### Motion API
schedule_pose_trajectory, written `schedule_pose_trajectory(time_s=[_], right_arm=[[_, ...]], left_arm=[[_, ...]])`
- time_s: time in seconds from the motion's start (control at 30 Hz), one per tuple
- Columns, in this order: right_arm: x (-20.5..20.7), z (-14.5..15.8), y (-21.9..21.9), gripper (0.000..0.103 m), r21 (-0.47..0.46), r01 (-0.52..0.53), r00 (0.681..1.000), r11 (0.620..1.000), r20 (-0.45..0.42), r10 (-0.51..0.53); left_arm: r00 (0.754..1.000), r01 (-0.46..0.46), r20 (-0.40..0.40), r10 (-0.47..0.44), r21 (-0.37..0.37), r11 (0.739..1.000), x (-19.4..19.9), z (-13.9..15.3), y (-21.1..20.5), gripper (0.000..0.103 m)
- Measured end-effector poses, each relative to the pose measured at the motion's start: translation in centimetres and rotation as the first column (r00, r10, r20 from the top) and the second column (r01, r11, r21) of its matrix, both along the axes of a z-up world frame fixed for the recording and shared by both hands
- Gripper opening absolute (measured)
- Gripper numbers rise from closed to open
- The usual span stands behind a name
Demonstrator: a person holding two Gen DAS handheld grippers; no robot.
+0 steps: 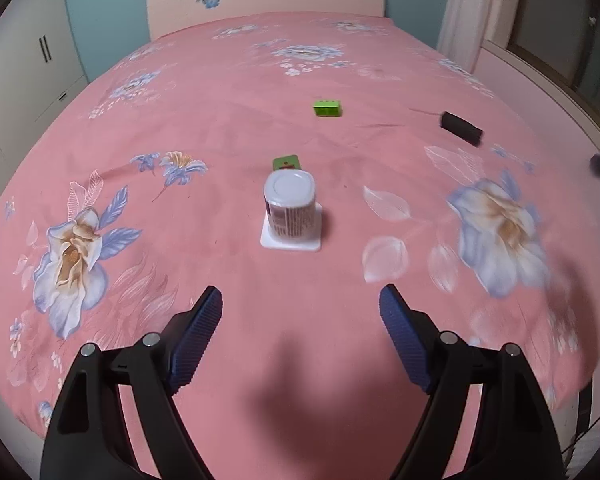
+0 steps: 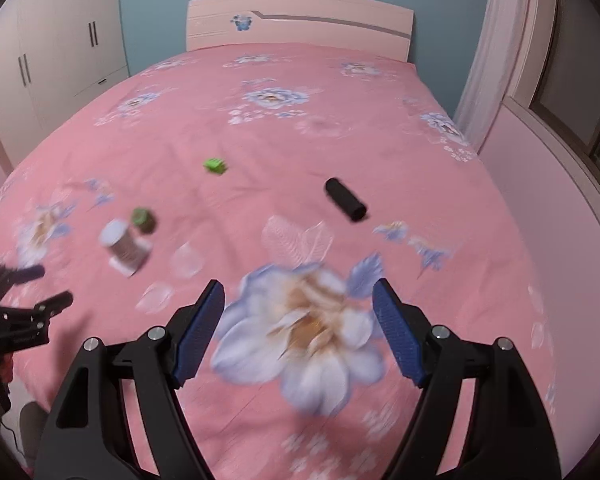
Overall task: Collect trash
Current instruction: 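Move both open tools back toward the bed, then grasp the white can with the left tool while the right tool grasps the black cylinder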
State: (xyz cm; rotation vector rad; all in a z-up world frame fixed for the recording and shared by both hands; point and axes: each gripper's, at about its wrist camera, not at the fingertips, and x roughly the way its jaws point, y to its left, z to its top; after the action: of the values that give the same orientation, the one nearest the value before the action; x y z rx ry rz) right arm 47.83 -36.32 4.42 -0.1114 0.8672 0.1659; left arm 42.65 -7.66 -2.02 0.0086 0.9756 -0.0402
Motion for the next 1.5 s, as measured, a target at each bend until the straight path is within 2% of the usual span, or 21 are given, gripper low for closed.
schedule_pose_trajectory(time_s=[0.17, 0.33, 0.6, 0.77, 0.83, 0.9, 0.93, 1.03, 1.23, 1.5], right_arm=[[5.8, -0.8, -1.6, 0.076, -0.032, 0.009, 1.0, 0.999, -0.015, -0.009], [11.6, -3.3, -1.8, 0.076, -0.095, -0.005, 0.999, 0.995, -0.039, 0.001], [20.1, -9.9, -2.0, 0.076, -0.18, 0.011, 0.992, 0.984, -0.12, -0.033], [24.1, -13.6, -2.2, 0.076, -0.18, 0.01, 0.984, 0.984, -0.172, -0.041], [25.2, -14.7, -2.1, 0.076, -0.17, 0.015, 0.98, 0.985, -0.191, -0.048], [25.9, -15.8, -2.2, 0.061, -0.14, 0.01, 0.976, 0.99, -0.215, -0.041], [26.1, -16.2, -2.2, 0.047, -0.127, 0.004, 0.972, 0.992, -0.233, -0.034], [26.2, -16.7, -2.0, 0.046, -0.124, 0.001, 0.973, 0.992, -0.227, -0.029], [24.5, -15.1, -2.3, 0.041, -0.087, 0.022, 0.98, 0.996, -0.193, -0.039], [19.7, -9.7, -0.6, 0.04, -0.06, 0.026, 0.992, 0.998, -0.121, -0.033]], left_arm=[[0.999, -0.047, -0.01, 0.047, -0.007, 0.999, 3.3, -1.4, 0.0, 0.083], [0.995, -0.097, -0.002, 0.097, 0.007, 0.995, 6.3, -3.1, 0.1, 0.083], [0.991, -0.13, 0.02, 0.129, 0.037, 0.991, 10.1, -5.8, -0.1, 0.083], [0.992, -0.127, 0.027, 0.125, 0.048, 0.991, 11.6, -7.0, -0.2, 0.083], [0.992, -0.122, 0.023, 0.121, 0.046, 0.991, 12.2, -7.5, -0.2, 0.076], [0.994, -0.109, -0.009, 0.109, 0.039, 0.993, 12.8, -8.2, -0.1, 0.051], [0.994, -0.104, -0.02, 0.104, 0.032, 0.994, 13.0, -8.4, -0.1, 0.049], [0.995, -0.097, -0.012, 0.097, 0.026, 0.995, 12.9, -8.7, -0.1, 0.049], [0.997, -0.077, -0.014, 0.078, 0.021, 0.997, 12.0, -8.3, 0.1, 0.049], [0.998, -0.053, 0.036, 0.052, 0.024, 0.998, 8.7, -4.4, 1.2, 0.049]])
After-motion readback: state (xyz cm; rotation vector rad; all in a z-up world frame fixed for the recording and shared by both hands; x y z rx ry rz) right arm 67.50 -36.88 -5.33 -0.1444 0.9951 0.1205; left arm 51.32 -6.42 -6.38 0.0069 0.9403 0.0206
